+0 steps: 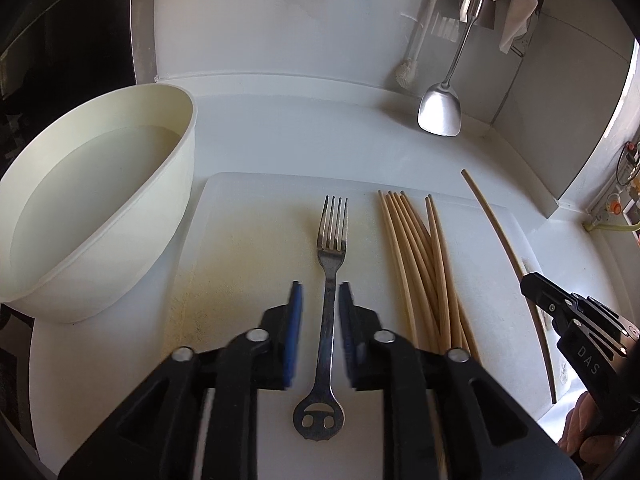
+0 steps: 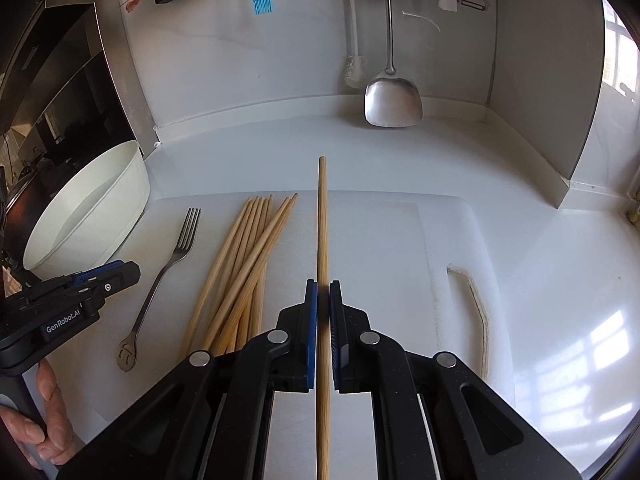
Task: Organize utensils
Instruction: 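Lift the fork with the left tool while the right tool lifts the chopstick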
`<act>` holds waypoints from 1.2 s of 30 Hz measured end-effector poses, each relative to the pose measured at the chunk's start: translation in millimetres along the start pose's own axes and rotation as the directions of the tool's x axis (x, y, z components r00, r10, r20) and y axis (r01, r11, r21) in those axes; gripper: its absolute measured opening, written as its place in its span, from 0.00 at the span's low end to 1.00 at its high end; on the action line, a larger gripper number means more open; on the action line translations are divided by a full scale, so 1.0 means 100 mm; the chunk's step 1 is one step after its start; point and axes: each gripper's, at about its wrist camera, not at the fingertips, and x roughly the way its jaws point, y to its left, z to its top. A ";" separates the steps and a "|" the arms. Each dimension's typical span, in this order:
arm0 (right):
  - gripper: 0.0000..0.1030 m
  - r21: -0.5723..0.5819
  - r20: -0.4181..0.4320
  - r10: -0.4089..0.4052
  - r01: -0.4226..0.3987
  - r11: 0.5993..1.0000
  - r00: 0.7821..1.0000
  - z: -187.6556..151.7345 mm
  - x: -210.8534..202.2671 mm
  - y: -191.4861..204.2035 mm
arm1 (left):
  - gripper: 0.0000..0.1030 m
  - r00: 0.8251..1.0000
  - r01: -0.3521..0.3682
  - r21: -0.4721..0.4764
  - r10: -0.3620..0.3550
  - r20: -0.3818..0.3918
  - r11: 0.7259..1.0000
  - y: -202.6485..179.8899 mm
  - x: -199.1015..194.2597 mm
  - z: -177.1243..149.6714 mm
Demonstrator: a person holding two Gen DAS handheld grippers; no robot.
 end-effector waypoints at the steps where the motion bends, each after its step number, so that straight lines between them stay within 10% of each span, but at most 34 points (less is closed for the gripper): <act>1: 0.06 0.000 0.007 0.000 0.000 1.000 1.000 -0.01 0.00 0.00 | 0.45 1.000 0.000 -0.002 0.000 0.013 1.000 0.00 0.00 -0.01; 3: 0.06 0.002 0.017 0.002 -0.002 1.000 1.000 -0.02 0.00 -0.01 | 0.57 0.999 -0.007 0.001 0.007 0.046 1.000 0.01 0.00 -0.02; 17: 0.06 0.039 0.032 0.010 -0.011 0.999 0.999 -0.08 0.02 -0.08 | 0.57 0.997 -0.072 0.072 0.071 0.019 0.995 -0.08 0.34 -0.04; 22: 0.06 0.047 0.037 0.009 -0.011 0.999 0.999 -0.08 0.01 -0.09 | 0.46 0.995 -0.099 0.106 0.096 0.033 0.989 -0.14 0.36 -0.04; 27: 0.06 0.059 0.035 0.009 -0.011 0.998 0.999 -0.09 0.02 -0.10 | 0.11 0.995 -0.095 0.155 0.090 0.036 0.983 -0.25 0.34 -0.09; 36: 0.06 0.058 0.034 0.009 -0.011 0.998 0.999 -0.08 0.02 -0.10 | 0.07 0.998 -0.062 0.107 0.061 0.009 0.992 -0.23 0.29 -0.12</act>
